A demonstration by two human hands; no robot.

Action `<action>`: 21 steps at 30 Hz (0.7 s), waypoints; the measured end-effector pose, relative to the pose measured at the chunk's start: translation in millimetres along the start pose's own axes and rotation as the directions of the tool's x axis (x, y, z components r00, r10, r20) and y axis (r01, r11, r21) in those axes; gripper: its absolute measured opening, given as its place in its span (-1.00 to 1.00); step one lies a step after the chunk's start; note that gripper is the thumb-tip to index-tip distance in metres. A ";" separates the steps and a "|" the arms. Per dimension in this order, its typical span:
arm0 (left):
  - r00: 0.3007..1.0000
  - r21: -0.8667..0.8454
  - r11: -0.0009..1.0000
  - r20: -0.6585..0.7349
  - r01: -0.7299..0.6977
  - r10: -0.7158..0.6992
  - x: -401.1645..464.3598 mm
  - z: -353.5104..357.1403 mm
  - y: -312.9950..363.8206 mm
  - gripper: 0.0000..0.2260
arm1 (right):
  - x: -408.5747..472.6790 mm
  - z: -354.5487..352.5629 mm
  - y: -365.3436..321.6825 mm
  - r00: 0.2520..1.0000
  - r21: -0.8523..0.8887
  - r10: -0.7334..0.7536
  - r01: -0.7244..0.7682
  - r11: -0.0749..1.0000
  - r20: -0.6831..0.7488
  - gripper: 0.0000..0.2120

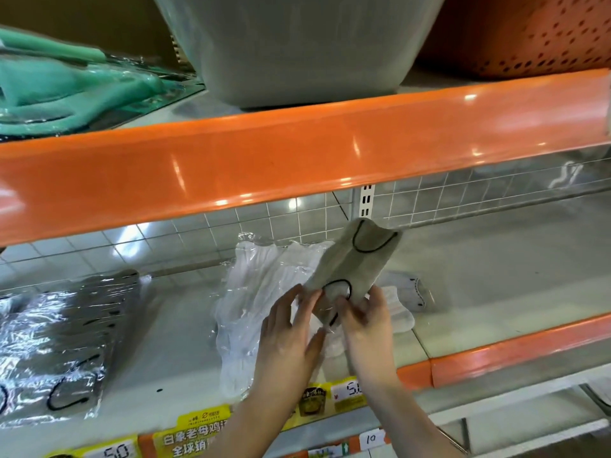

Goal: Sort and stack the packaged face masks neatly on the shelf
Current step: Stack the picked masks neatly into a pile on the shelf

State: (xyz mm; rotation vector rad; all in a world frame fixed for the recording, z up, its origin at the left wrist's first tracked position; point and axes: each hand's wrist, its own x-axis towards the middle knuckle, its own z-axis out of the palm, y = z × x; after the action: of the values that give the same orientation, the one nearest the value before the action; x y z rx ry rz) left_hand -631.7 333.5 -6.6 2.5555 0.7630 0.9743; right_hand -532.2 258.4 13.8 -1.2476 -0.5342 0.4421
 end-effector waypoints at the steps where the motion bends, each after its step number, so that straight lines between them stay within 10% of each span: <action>1: 0.999 -0.045 0.999 -0.043 0.018 -0.020 3.0 -2.9 1.2 -0.51 | -3.6 1.9 2.1 1.000 -0.003 0.001 -0.001 1.000 0.021 -0.87; 10: 0.965 -0.008 0.994 -0.243 -0.106 0.101 2.9 -34.3 -34.7 -0.42 | -1.7 4.0 -1.9 0.975 0.197 0.219 -0.209 0.958 -0.035 -0.93; 15: 0.934 -0.111 0.972 -0.275 0.205 -0.228 -14.8 -51.5 -51.9 -0.49 | -2.1 15.4 3.8 0.959 0.190 0.280 -0.285 0.940 0.053 -0.91; 18: 0.827 -0.468 0.783 -0.172 0.410 -0.535 -17.4 -65.4 -52.5 -0.58 | -10.1 32.1 7.9 0.937 0.256 0.332 -0.350 0.901 0.112 -0.88; 21: 0.680 -0.839 0.331 0.061 0.431 -0.730 -18.9 -84.7 -54.0 -0.79 | -16.0 51.5 13.8 0.930 0.263 0.343 -0.367 0.893 0.131 -0.85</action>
State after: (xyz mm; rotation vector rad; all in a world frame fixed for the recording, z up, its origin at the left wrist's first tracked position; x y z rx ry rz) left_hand -721.5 374.0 20.7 1.1362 0.9468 1.1213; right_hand -576.4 292.1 9.9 -1.0516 -0.2937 0.8535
